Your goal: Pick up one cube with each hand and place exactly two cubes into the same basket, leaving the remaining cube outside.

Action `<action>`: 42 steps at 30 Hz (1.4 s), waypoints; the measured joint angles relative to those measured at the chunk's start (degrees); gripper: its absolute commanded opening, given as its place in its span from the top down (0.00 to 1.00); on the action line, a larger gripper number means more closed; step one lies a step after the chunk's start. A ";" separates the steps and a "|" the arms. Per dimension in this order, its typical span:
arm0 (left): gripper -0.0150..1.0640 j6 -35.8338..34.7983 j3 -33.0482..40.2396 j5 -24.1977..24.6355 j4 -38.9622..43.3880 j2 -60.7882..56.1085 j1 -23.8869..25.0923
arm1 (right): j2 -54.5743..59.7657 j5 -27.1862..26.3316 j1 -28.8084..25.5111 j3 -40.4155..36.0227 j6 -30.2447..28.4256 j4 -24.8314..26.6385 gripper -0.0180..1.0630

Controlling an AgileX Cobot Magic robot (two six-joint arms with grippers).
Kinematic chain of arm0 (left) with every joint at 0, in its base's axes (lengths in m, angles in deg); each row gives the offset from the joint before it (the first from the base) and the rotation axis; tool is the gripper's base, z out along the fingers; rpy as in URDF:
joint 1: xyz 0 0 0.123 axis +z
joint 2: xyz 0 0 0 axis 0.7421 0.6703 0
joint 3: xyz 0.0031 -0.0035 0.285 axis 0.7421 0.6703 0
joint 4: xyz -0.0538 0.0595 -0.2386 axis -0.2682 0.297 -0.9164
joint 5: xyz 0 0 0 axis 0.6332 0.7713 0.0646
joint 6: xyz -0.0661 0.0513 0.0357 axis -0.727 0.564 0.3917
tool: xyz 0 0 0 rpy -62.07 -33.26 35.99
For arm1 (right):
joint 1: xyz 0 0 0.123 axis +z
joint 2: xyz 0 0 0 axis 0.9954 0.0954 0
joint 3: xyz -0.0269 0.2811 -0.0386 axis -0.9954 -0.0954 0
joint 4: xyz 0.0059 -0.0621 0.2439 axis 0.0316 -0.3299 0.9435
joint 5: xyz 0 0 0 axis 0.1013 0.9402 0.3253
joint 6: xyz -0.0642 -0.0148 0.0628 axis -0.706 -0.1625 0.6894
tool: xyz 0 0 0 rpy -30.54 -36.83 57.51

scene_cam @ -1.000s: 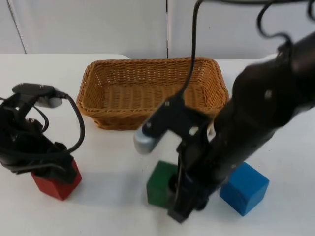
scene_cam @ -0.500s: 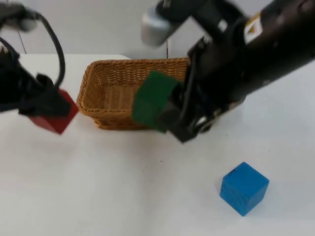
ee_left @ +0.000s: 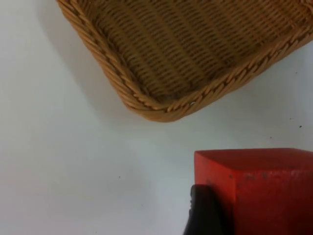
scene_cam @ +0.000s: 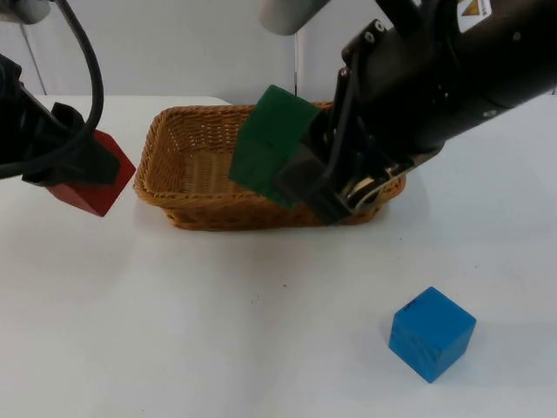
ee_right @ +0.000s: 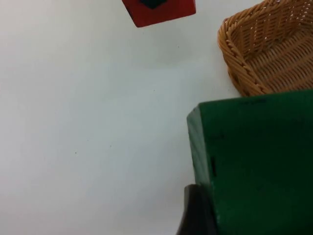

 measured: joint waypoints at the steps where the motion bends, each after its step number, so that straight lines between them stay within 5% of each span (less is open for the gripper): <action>1: 0.99 0.00 0.00 -0.11 0.00 0.00 0.00 | 0.00 0.00 0.00 0.00 0.00 0.00 0.98; 17: 0.99 0.00 0.00 -1.21 -3.04 0.00 0.00 | 0.00 -4.07 -0.12 0.00 0.00 0.00 0.98; 32: 0.99 0.00 -6.43 3.21 -6.37 0.12 0.00 | 0.00 -8.73 -10.68 0.13 2.48 0.09 0.98; 42: 0.99 0.00 -12.24 3.10 -7.81 0.87 0.00 | 3.45 -7.76 -12.95 7.75 3.38 0.09 0.98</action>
